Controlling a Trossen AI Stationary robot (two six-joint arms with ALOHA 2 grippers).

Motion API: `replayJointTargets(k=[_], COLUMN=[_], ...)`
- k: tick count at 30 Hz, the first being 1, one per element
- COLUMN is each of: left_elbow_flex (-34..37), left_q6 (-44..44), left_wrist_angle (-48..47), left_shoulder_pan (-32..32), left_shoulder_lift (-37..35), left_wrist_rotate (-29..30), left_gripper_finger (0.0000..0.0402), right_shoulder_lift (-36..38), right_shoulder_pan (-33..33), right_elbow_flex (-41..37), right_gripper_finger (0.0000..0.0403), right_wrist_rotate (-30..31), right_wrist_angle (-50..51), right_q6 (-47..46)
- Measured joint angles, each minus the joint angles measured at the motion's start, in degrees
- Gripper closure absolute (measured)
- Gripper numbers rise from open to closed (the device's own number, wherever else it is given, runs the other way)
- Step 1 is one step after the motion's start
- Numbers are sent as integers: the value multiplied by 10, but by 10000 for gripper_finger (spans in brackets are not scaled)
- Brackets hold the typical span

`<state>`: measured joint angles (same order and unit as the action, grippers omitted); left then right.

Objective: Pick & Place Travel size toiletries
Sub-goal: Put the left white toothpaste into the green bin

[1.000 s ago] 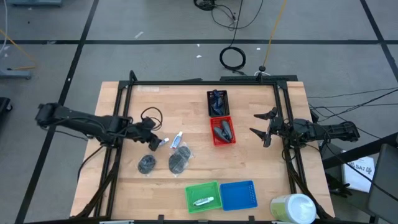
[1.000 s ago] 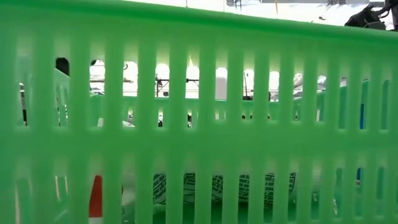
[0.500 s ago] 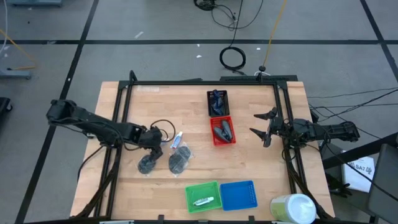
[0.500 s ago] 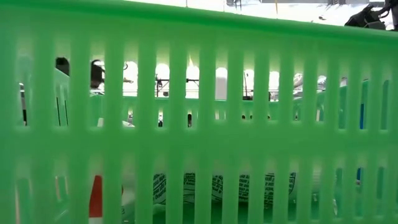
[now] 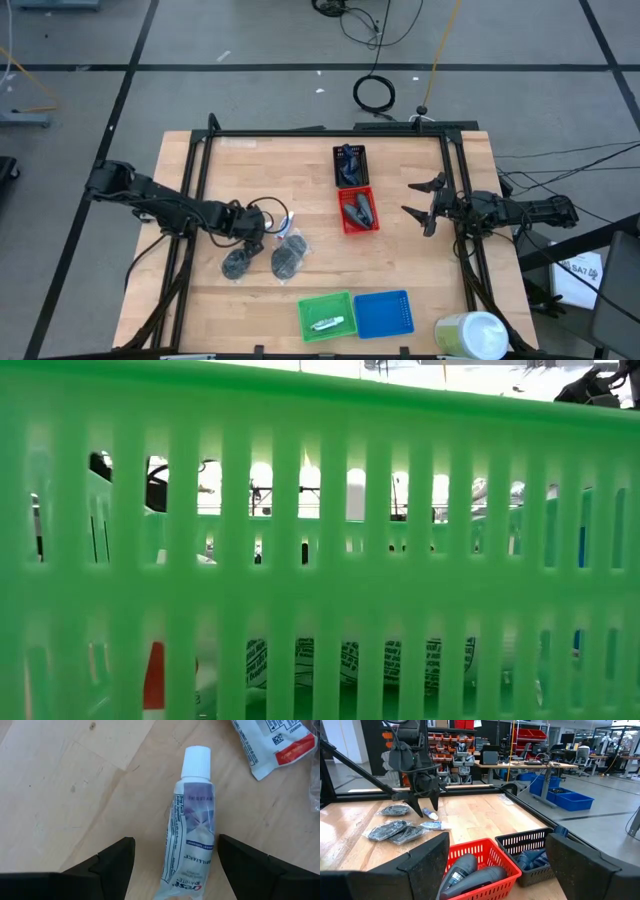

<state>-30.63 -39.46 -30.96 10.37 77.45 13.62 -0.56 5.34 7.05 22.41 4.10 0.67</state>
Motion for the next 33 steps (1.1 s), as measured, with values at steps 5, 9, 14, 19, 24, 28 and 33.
replayJointTargets(k=[5, 9, 14, 19, 24, 28, 33], left_elbow_flex=[0, 0, 1, 2, 2, 2, 2], left_q6=[12, 17, 16, 17, 17, 17, 19], left_wrist_angle=[1, 1, 5, 9, 12, 11, 12], left_shoulder_pan=[0, -1, -1, -1, 0, 0, 0], left_shoulder_lift=[0, 0, 1, 1, 1, 1, 1], left_wrist_rotate=[-7, -14, -17, -31, -38, -39, -37], left_gripper_finger=[119, 119, 119, 143, 208, 259, 305], right_shoulder_lift=[0, 0, 0, 0, 0, 0, 0], right_shoulder_pan=[0, 0, 0, 0, 0, 0, 0], right_elbow_flex=[0, 0, 0, 0, 0, 0, 0], right_gripper_finger=[85, 85, 85, 85, 85, 85, 85], right_wrist_rotate=[0, 0, 0, 0, 0, 0, 0], right_wrist_angle=[0, 0, 0, 0, 0, 0, 0], right_q6=[0, 0, 0, 0, 0, 0, 0])
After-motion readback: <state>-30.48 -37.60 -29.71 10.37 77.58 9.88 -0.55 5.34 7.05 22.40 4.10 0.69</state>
